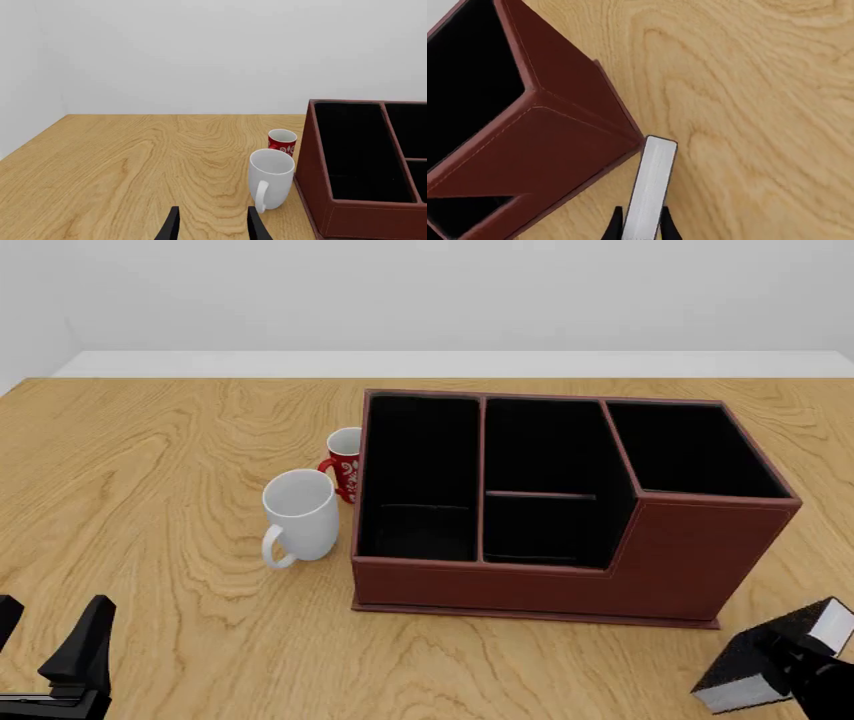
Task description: Pick up the book and place it in the right compartment of the caddy.
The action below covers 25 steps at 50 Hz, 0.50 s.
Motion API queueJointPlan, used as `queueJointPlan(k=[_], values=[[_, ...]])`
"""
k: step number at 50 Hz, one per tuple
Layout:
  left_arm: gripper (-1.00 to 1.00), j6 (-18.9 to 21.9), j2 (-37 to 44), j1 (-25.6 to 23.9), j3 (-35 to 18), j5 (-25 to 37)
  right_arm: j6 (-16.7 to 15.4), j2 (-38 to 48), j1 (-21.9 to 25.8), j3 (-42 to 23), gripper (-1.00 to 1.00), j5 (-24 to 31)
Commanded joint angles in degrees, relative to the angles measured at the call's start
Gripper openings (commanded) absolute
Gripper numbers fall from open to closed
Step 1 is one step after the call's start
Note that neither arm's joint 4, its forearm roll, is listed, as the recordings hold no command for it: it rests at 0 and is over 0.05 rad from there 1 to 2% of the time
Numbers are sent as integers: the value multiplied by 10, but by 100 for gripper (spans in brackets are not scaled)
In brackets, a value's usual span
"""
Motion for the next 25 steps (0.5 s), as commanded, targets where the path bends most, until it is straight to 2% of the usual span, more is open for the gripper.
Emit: queueJointPlan(k=[1, 3, 6, 8, 9, 11, 13, 15, 16, 18, 19, 20, 25], values=[[100, 0, 0, 0, 0, 0, 34, -75, -31, 8, -100, 119], [100, 0, 0, 0, 0, 0, 41, -87, -31, 1, -100, 131], [100, 0, 0, 0, 0, 0, 15, -93, -39, -20, -100, 152], [100, 0, 0, 0, 0, 0, 24, -108, -40, -23, -100, 167], [100, 0, 0, 0, 0, 0, 3, -109, -47, -33, -100, 174], [100, 0, 0, 0, 0, 0, 16, -124, -45, -36, -100, 190], [100, 0, 0, 0, 0, 0, -9, -131, -49, -59, -100, 210], [100, 0, 0, 0, 0, 0, -7, -139, -47, -72, -100, 221], [100, 0, 0, 0, 0, 0, -35, -132, -51, -88, -100, 227], [100, 0, 0, 0, 0, 0, -24, -141, -52, -103, -100, 241], [100, 0, 0, 0, 0, 0, -45, -137, -51, -114, -100, 244], [100, 0, 0, 0, 0, 0, -30, -144, -48, -123, -100, 255], [100, 0, 0, 0, 0, 0, -59, -142, -43, -162, -100, 275]])
